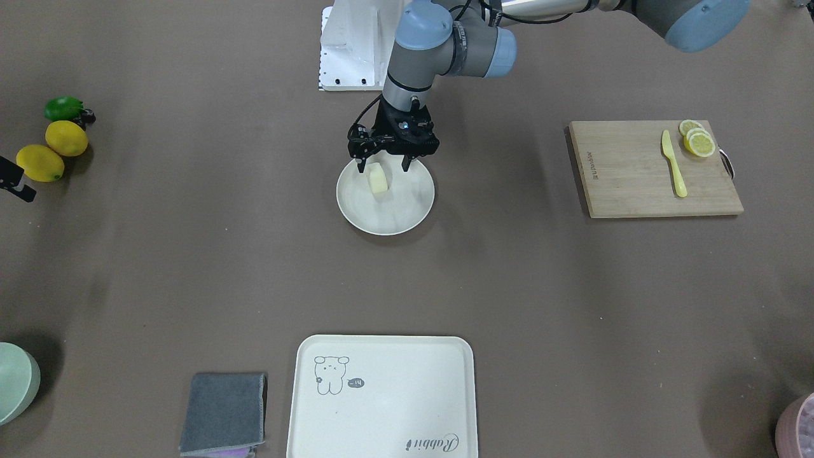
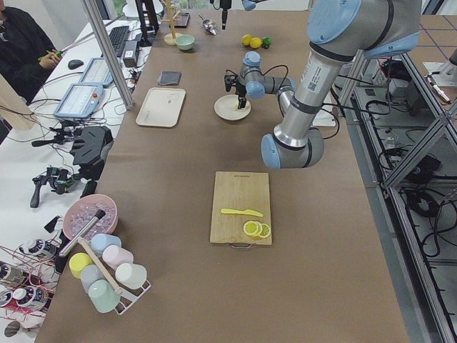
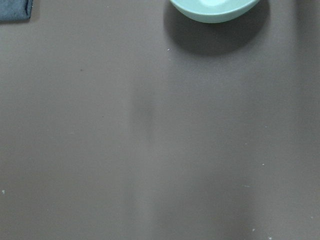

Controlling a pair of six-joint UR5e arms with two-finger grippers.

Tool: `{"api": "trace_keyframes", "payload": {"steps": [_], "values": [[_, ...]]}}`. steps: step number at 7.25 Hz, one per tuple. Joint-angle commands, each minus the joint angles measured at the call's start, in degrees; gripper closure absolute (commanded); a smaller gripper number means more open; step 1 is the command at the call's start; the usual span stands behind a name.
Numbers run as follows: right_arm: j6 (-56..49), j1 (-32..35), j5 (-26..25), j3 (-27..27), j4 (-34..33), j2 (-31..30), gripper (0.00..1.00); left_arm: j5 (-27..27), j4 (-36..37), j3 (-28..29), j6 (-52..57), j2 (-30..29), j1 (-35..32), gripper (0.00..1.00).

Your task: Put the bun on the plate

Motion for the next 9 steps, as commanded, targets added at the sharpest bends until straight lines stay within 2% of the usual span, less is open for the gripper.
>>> {"api": "trace_keyframes", "payload": {"steps": [1, 2, 3, 4, 5, 6, 7, 8, 9], "values": [[-12.07, 5.87, 0.01, -1.61, -5.23, -0.45, 0.00, -8.94, 5.07, -7.78, 9.00, 5.35, -8.59, 0.01], [-20.67, 9.83, -0.16, -1.45, -12.50, 0.33, 0.00, -13.70, 9.20, -9.90, 15.75, 8.16, -14.13, 0.01], [-26.50, 12.74, -0.95, -1.44, -17.61, 0.95, 0.00, -18.36, 10.64, -12.45, 26.43, 14.45, -19.40, 0.01], [-32.04, 14.94, -1.56, -1.62, -21.41, 0.96, 0.00, -24.15, 10.65, -12.99, 38.29, 20.00, -27.90, 0.01], [-35.66, 15.14, -2.79, -1.62, -23.79, 1.22, 0.00, -31.78, 10.39, -12.13, 55.37, 27.01, -38.51, 0.01], [-35.96, 15.31, -3.06, -1.62, -23.82, 0.78, 0.00, -37.16, 10.65, -8.99, 72.08, 31.35, -48.27, 0.01], [-35.97, 15.31, -3.15, -1.79, -23.82, 0.69, 0.00, -40.26, 10.74, -6.00, 84.08, 34.78, -54.81, 0.01], [-36.05, 15.31, -3.24, -2.23, -23.82, 0.78, 0.00, -40.38, 10.83, -5.10, 88.37, 38.21, -56.88, 0.01], [-35.97, 15.14, -3.15, -2.93, -23.91, 1.22, 0.00, -40.81, 11.00, -5.26, 88.24, 40.25, -57.16, 0.01]]}}
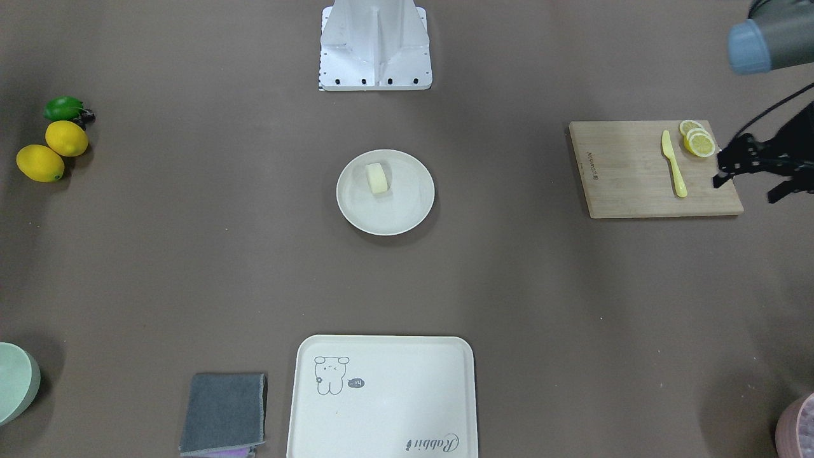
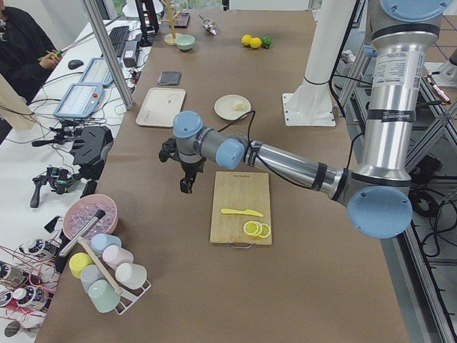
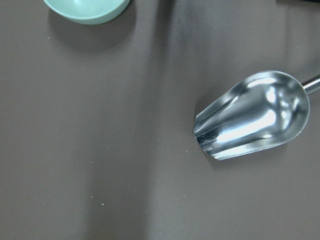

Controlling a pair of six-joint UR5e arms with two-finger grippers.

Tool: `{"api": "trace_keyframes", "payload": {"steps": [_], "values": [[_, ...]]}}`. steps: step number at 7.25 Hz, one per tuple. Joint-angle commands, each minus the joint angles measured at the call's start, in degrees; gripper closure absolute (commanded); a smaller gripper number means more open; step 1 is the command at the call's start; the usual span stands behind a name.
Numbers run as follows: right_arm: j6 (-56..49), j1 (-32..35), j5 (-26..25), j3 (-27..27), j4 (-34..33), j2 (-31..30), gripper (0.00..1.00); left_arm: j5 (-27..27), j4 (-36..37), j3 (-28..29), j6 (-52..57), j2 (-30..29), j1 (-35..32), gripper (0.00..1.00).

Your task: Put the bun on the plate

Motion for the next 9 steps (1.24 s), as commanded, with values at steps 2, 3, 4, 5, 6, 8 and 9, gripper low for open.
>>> {"api": "trace_keyframes", "payload": {"steps": [2, 3, 4, 5, 6, 8, 9], "values": [[-0.07, -0.01, 0.17, -0.64, 0.22, 0.26, 0.00, -1.61, -0.77, 1.39, 4.16, 6.91, -2.45, 0.01], [-0.15, -0.01, 0.08, -0.46, 0.31, 0.17, 0.00, 0.06, -1.73, 1.74, 3.81, 7.37, -2.37, 0.01], [-0.33, -0.01, -0.01, -0.29, 0.48, -0.17, 0.00, -0.62, -1.31, 2.35, 3.81, 7.37, -2.37, 0.01], [-0.42, -0.01, -0.01, -0.29, 0.57, -0.35, 0.00, -0.54, -1.48, 3.49, 3.90, 7.11, -2.11, 0.01], [-0.59, 0.16, -0.01, -0.11, 0.75, -0.53, 0.00, -0.63, -1.56, 3.93, 4.07, 6.94, -2.19, 0.01], [-0.94, 0.25, -0.10, -0.11, 0.75, -0.36, 0.00, -0.63, -1.48, 2.80, 4.25, 7.20, -2.19, 0.01], [-0.94, 0.25, -0.18, -0.02, 0.75, -0.27, 0.00, -0.63, -1.48, 2.45, 4.34, 7.29, -2.28, 0.01]]}}
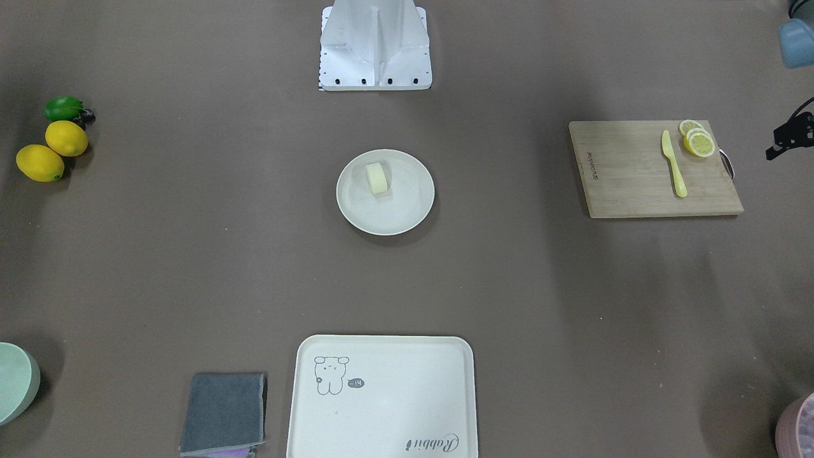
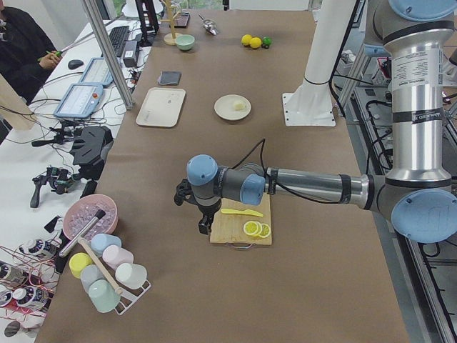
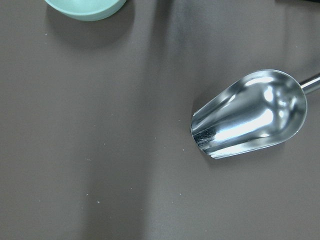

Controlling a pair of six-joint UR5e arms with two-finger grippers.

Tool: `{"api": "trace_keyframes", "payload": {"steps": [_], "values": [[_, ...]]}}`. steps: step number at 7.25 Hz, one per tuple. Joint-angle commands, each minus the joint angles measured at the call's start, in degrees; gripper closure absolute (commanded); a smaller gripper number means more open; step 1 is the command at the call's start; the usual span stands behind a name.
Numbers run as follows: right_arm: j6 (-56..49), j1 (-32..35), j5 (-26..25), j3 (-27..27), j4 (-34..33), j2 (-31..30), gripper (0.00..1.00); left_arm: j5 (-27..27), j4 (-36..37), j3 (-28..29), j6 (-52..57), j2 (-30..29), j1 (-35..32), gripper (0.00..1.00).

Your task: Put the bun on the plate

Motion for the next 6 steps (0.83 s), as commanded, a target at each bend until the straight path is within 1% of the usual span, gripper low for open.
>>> {"api": "trace_keyframes", "payload": {"steps": [1, 6], "values": [[-0.09, 0.03, -0.08, 0.07, 0.01, 0.20, 0.00, 0.00, 0.44, -0.97, 0.31, 0.28, -0.08, 0.01], [0.08, 0.03, 0.54, -0.10, 0.01, -0.06, 0.00, 0.08, 0.62, -0.71, 0.31, 0.20, 0.27, 0.01]]}}
